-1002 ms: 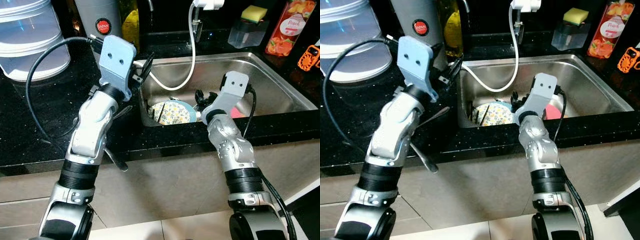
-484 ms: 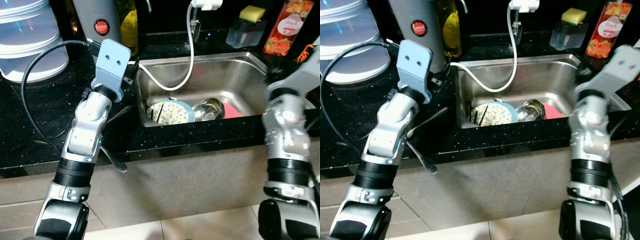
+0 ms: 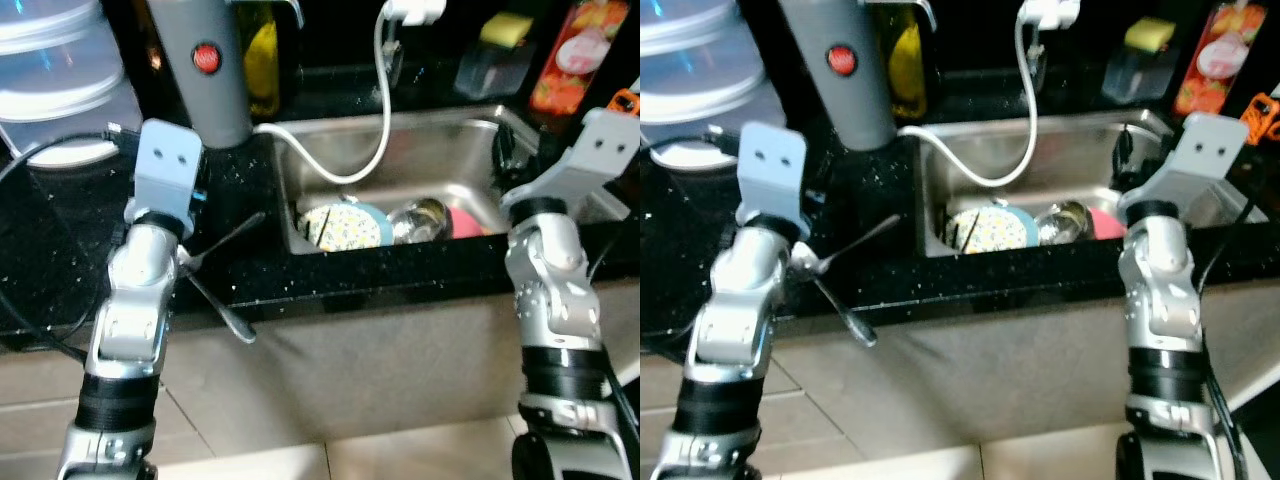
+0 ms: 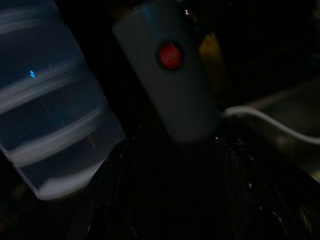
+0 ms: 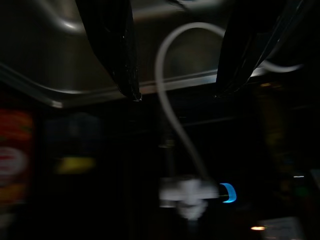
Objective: Kitchen organization
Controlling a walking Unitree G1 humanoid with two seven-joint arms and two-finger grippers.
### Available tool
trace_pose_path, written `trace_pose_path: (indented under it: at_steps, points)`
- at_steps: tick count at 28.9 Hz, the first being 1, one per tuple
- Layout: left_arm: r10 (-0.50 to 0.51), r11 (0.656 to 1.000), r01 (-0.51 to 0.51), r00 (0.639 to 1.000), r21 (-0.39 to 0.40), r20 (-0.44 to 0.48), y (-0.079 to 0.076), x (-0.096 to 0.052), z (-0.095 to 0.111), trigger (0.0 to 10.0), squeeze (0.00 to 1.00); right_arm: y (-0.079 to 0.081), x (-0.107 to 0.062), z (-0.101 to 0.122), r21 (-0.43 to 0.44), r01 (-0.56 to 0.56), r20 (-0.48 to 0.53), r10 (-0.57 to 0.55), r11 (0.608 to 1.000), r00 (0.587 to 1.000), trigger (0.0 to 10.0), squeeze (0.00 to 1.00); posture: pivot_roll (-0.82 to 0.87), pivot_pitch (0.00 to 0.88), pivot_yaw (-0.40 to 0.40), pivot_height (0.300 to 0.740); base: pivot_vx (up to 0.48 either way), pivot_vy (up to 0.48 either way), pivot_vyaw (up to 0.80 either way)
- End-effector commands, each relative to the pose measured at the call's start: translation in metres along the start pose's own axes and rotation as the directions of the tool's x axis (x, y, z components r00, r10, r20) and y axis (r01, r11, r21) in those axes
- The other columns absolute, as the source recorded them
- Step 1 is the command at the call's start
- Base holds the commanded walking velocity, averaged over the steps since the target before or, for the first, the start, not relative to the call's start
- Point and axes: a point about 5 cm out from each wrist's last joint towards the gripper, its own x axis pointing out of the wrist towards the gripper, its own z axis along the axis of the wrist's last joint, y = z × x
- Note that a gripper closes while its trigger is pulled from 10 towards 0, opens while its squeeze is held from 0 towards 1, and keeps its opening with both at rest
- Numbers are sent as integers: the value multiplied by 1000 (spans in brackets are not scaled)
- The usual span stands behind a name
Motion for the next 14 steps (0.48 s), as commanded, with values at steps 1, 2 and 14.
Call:
trace_pose_path:
  at_steps: [1,2,14]
  points:
    - [-2,1000,3,999,12,-52,-5,-6,-3,10000,0,6,3,-2,1,-31,-12,31,1000,999,10000,0,129,0,4,740,0,0,0]
    - [-10,1000,11,996,4,-88,-6,-10,-6,10000,0,8,3,-2,4,-39,-14,39,999,999,10000,0,134,0,1,740,0,0,0]
    - [-172,984,155,947,-84,-273,38,-17,-14,10000,0,13,2,-6,10,-66,-33,67,998,997,10000,0,168,6,-6,740,0,0,0]
